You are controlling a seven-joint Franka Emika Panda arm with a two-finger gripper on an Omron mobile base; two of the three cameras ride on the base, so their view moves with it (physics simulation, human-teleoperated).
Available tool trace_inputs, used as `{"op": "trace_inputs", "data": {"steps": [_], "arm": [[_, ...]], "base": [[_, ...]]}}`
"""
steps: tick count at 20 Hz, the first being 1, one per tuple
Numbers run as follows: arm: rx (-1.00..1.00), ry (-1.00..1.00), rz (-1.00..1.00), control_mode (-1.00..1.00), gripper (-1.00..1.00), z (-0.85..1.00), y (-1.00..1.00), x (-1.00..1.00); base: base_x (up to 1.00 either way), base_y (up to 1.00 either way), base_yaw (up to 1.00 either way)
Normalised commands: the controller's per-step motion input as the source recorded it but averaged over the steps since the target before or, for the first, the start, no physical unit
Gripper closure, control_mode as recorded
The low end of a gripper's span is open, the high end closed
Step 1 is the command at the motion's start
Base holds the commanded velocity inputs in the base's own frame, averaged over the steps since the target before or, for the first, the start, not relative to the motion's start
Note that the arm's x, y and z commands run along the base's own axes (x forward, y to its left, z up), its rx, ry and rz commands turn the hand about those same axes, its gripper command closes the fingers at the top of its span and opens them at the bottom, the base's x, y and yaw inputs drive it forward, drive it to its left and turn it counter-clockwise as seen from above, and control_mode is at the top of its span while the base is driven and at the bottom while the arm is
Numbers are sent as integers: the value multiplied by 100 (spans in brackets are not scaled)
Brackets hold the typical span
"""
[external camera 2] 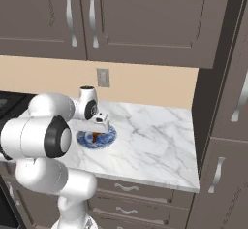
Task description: Place the chicken drumstick on the counter behind the older chicken drumstick on the same shelf of the fridge to maintain FIFO order. Close the fridge door when finished.
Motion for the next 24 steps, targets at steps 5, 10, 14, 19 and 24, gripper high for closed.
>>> {"op": "trace_inputs", "data": {"steps": [5, 10, 14, 19, 24], "arm": [[0, -2, 0, -100, -100, -22, 0, 30], [0, -4, 0, -100, -100, -18, 0, 40], [0, 0, 0, -100, -100, -24, 0, 41], [0, 0, 0, -100, -100, -30, 1, 18], [0, 0, 0, -100, 100, -43, 1, 1]], "base": [[0, 0, 0], [0, 0, 0], [0, 0, 0], [0, 0, 0], [0, 0, 0]]}}
